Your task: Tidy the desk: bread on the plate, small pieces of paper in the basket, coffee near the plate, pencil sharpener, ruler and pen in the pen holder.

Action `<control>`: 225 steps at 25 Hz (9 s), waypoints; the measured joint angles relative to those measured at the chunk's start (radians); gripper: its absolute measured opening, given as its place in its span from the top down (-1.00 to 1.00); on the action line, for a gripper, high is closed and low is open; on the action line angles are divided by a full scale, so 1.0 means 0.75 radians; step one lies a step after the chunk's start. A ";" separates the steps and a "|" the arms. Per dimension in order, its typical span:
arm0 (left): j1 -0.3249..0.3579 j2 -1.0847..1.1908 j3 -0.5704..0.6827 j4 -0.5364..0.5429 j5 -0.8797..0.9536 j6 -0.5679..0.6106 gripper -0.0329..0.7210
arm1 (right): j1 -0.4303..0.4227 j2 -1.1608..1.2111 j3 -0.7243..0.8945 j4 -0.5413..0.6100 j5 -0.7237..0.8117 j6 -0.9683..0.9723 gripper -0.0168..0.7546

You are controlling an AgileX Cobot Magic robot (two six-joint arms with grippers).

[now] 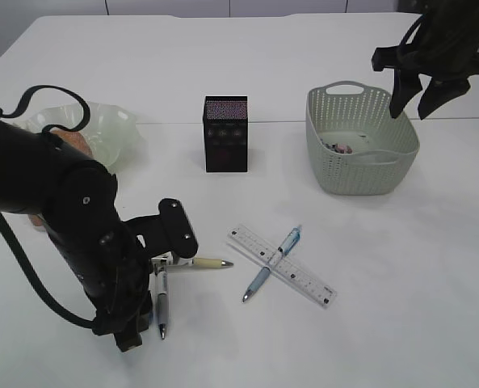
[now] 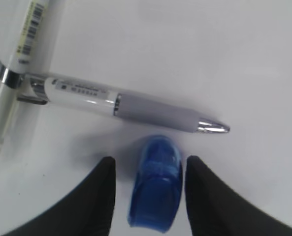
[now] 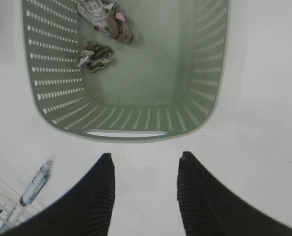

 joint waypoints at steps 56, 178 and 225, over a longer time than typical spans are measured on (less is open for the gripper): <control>0.077 0.204 -0.965 -0.058 -0.541 -0.634 0.47 | 0.000 0.000 0.001 -0.189 0.000 0.000 0.15; 0.218 -0.218 -0.965 0.098 0.353 -0.634 -0.04 | 0.274 -0.101 0.372 0.114 -0.014 -0.429 0.13; 0.218 -0.260 -0.965 0.264 0.596 -0.634 -0.04 | 0.448 0.059 0.710 0.373 -0.528 -0.928 -0.26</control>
